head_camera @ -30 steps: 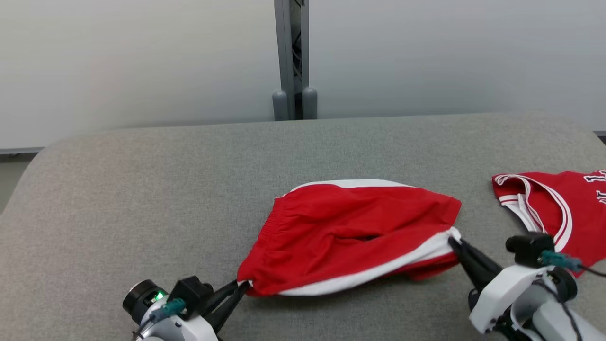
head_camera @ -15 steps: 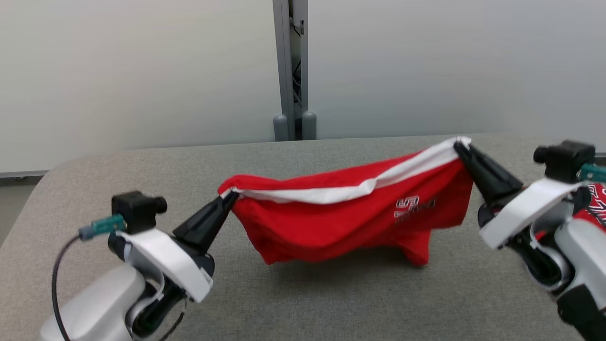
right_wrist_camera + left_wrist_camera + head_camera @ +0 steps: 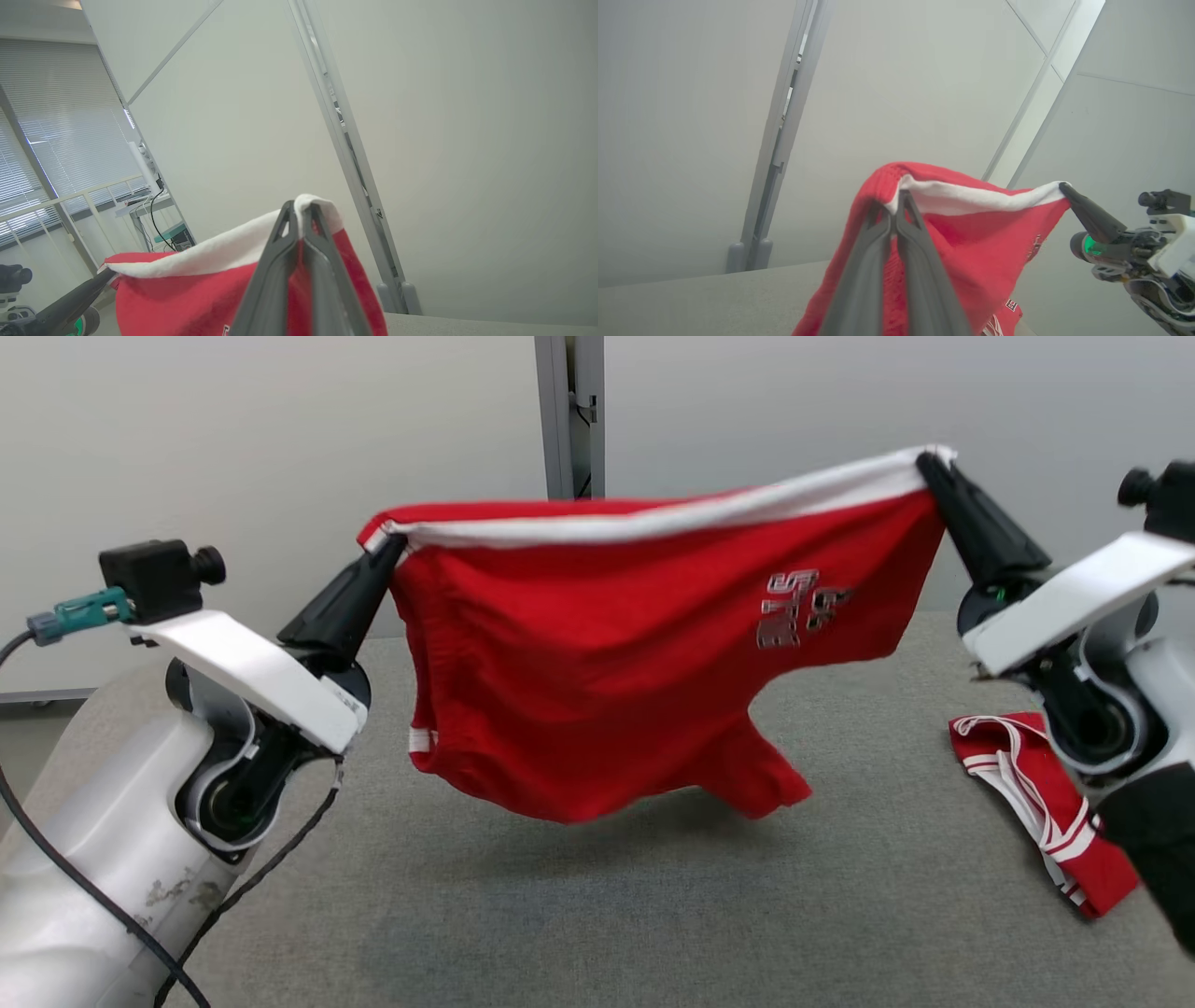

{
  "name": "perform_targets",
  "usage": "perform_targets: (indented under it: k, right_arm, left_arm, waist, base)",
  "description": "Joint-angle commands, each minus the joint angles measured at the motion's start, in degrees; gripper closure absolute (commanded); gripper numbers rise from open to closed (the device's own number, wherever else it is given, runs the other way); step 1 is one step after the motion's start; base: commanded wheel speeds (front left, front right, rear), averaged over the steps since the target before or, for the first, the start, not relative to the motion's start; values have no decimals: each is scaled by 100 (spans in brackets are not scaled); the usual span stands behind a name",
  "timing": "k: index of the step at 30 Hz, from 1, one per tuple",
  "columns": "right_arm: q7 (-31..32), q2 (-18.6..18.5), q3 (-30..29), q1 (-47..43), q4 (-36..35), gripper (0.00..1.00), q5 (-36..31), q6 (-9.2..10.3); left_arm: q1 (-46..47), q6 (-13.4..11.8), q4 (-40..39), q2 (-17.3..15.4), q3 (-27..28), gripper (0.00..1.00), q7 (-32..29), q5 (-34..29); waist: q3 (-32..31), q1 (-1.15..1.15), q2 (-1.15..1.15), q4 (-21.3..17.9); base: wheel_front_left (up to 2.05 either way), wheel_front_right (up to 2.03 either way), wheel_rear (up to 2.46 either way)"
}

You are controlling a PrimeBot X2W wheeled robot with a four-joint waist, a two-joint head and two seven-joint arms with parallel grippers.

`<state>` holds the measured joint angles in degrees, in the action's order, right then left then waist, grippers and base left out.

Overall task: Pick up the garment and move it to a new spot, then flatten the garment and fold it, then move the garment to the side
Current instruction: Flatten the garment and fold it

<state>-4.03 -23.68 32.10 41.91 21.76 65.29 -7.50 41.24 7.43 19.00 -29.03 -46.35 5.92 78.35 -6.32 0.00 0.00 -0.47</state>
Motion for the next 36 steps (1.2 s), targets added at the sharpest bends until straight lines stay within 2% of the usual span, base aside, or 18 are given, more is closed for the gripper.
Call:
perform_targets:
  k: [1, 7, 9, 18, 26, 33, 34, 35, 36]
  right_arm:
    - [50, -63, -31, 156, 16, 100, 85, 2]
    - [0, -56, 99, 577, 220, 100, 295, 2]
    - [-73, -27, 83, 695, 309, 100, 380, 2]
    - [-386, 56, 278, 1011, 597, 100, 491, 2]
    - [-459, 29, 525, 1160, 718, 100, 569, 2]
    - [-468, 196, 727, 1793, 1158, 100, 429, 2]
    - [-493, 313, 777, 2173, 1390, 100, 358, 2]
    - [-493, 313, 777, 2173, 1390, 100, 358, 2]
    - [-579, 428, 821, 2603, 1622, 100, 215, 2]
  left_arm:
    - [73, 7, 10, 24, 62, 100, 28, 108]
    - [357, 7, 110, 96, 205, 100, -9, 455]
    - [490, 7, 279, 209, 304, 100, 82, 547]
    - [947, 7, 1152, 637, 312, 100, 466, 349]
    - [1146, 7, 1605, 769, 126, 100, 497, 155]
    - [1797, -142, 2380, 998, -68, 100, 326, -158]
    - [2167, -177, 2644, 1097, -82, 100, 295, -255]
    - [2167, -177, 2644, 1097, -82, 100, 295, -255]
    - [2579, -195, 2897, 1193, -120, 100, 274, -381]
  waist:
    - [-7, 0, 0, -8]
    - [-49, 0, 0, 28]
    - [-66, 0, 0, 62]
    - [-114, 0, 0, 128]
    - [26, 0, 0, 83]
    - [624, 0, 0, -60]
    - [971, 0, 0, -116]
    - [971, 0, 0, -116]
    - [1401, 0, 0, -175]
  base:
    - [0, 0, 0]
    - [0, 0, 0]
    - [0, 0, 0]
    - [0, 0, 0]
    - [0, 0, 0]
    - [0, 0, 0]
    - [0, 0, 0]
    - [0, 0, 0]
    - [0, 0, 0]
